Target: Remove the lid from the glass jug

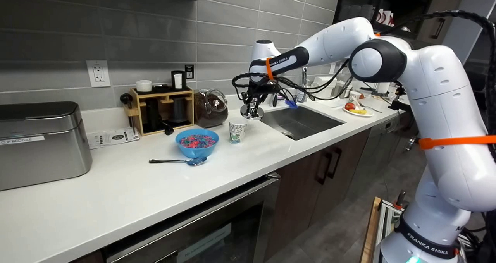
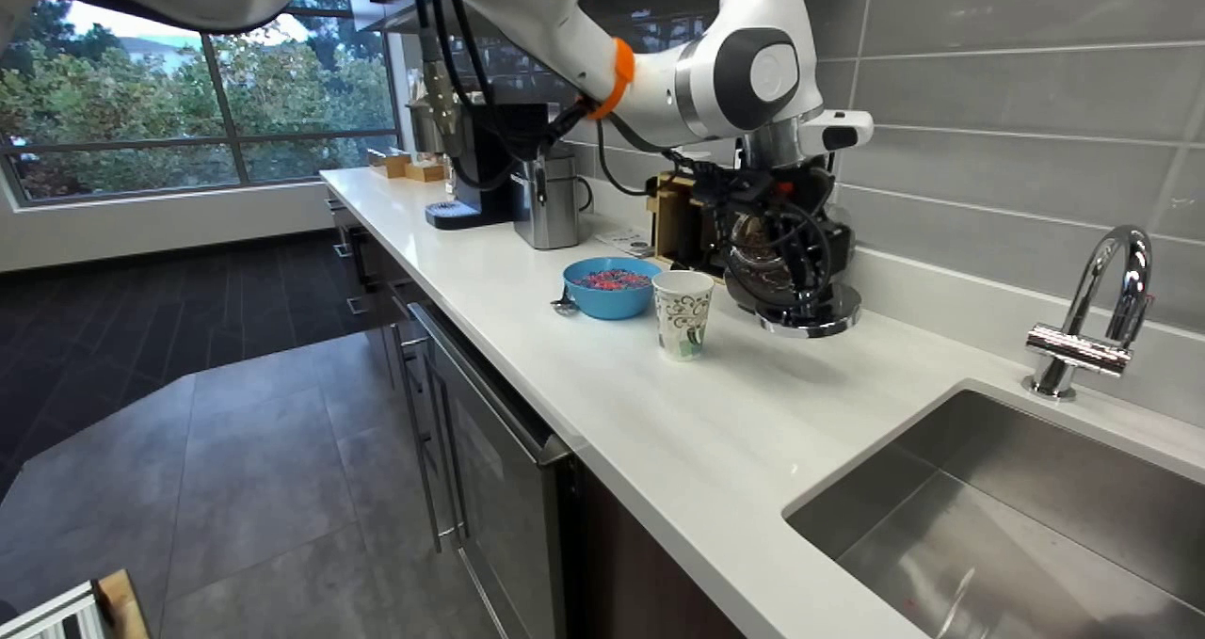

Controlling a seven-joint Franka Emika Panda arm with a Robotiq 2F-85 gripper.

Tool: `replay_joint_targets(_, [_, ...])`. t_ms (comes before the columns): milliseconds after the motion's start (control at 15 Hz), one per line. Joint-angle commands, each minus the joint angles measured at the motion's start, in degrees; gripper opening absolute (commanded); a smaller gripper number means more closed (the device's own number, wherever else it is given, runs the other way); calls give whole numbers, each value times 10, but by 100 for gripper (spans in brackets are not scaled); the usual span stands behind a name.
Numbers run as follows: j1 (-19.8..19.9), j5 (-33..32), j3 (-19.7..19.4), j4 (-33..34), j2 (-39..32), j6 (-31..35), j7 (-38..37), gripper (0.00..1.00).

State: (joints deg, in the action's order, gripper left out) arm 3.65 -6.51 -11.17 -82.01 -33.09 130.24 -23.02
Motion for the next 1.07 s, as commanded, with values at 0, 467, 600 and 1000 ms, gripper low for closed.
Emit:
replay_joint_targets(0, [16, 29, 16, 2, -16, -15, 29, 22])
replay_joint_targets(467, [25, 45, 25, 28, -60, -21, 54, 22])
replay_joint_targets(600, [27, 48, 27, 38, -71, -24, 59, 22])
replay_joint_targets(1000, [29, 51, 30, 62, -95, -33, 67, 22])
